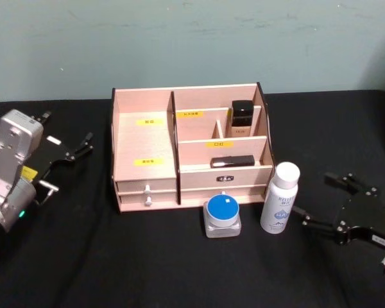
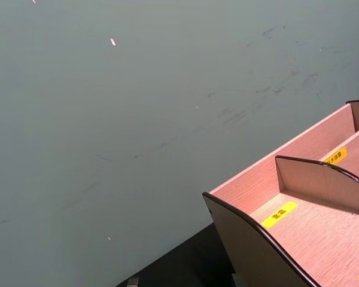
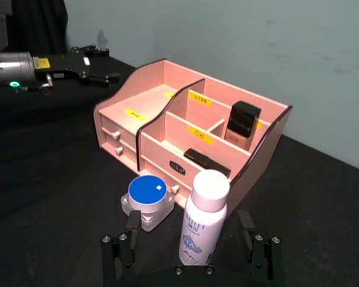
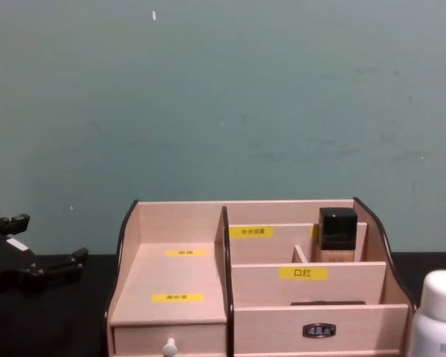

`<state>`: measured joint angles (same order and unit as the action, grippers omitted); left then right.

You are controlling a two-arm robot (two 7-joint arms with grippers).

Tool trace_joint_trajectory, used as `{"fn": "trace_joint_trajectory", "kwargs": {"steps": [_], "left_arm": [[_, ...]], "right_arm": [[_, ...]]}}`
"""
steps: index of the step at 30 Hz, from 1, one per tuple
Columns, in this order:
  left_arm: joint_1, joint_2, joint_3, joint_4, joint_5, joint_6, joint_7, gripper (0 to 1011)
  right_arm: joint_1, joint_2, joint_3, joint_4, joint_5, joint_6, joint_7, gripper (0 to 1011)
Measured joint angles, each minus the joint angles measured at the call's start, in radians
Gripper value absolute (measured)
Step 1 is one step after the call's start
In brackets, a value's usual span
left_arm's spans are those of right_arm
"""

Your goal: Pick up the facial cleanser and watermelon frost from the table and place them into the tiered storage box.

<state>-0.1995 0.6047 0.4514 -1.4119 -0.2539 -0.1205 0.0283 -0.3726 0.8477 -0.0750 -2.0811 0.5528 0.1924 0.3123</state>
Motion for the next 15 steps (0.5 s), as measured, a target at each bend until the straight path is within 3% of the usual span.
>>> {"fn": "trace_joint_trajectory", "kwargs": {"steps": [6, 15], "left_arm": [[0.000, 0.000, 0.000, 0.000, 0.000, 0.000, 0.000, 1001], [0.000, 0.000, 0.000, 0.000, 0.000, 0.000, 0.000, 1001]], "right_arm": [[0.069, -0.038, -0.063, 0.065, -0.032, 0.018, 0.017, 1002], [0.145, -0.087, -0.116, 0.146, -0.075, 0.027, 0.045, 1002]]}}
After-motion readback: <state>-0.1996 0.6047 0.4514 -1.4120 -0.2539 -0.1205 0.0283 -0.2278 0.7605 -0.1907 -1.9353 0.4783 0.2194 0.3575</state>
